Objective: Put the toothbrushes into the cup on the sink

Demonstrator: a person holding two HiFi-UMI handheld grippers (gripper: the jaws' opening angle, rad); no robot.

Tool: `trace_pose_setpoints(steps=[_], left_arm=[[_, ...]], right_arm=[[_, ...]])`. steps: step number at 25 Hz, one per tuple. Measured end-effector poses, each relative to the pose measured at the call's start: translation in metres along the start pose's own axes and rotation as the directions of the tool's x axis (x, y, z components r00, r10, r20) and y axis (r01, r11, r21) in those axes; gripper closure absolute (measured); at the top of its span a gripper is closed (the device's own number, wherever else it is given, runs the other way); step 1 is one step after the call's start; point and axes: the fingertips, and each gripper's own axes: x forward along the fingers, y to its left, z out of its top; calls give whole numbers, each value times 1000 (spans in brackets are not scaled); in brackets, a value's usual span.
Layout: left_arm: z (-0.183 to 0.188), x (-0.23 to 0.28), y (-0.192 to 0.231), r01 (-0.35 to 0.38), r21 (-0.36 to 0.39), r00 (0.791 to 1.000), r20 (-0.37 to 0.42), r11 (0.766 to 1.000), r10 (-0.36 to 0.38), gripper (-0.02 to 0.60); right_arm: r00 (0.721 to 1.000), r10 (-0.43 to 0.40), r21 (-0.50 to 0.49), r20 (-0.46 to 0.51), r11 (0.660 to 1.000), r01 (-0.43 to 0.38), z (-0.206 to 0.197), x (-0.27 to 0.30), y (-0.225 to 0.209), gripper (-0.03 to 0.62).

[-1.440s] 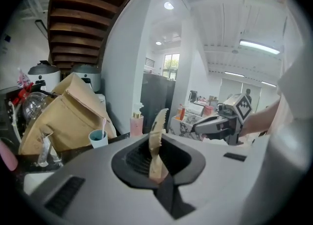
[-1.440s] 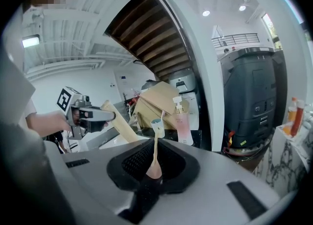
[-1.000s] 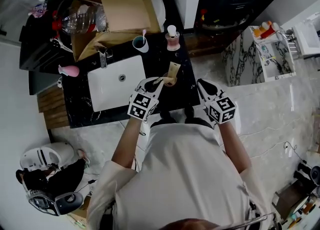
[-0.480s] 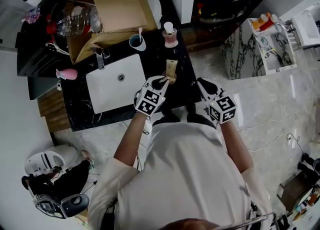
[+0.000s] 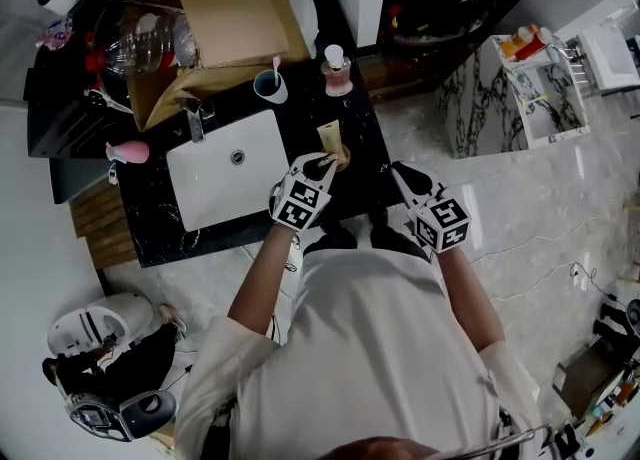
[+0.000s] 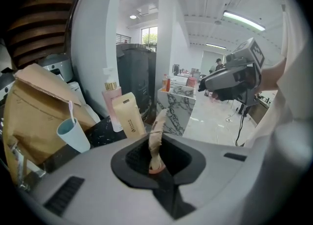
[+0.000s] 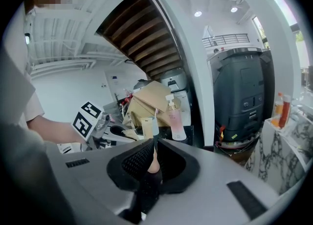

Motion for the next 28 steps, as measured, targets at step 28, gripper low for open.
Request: trace_pose_setpoints(steps=[28], left_arm=[[24, -52, -1, -56, -135, 984, 161, 989, 78, 401]], right_arm=[[999, 43, -61, 30, 997, -41, 20, -3, 13, 549]])
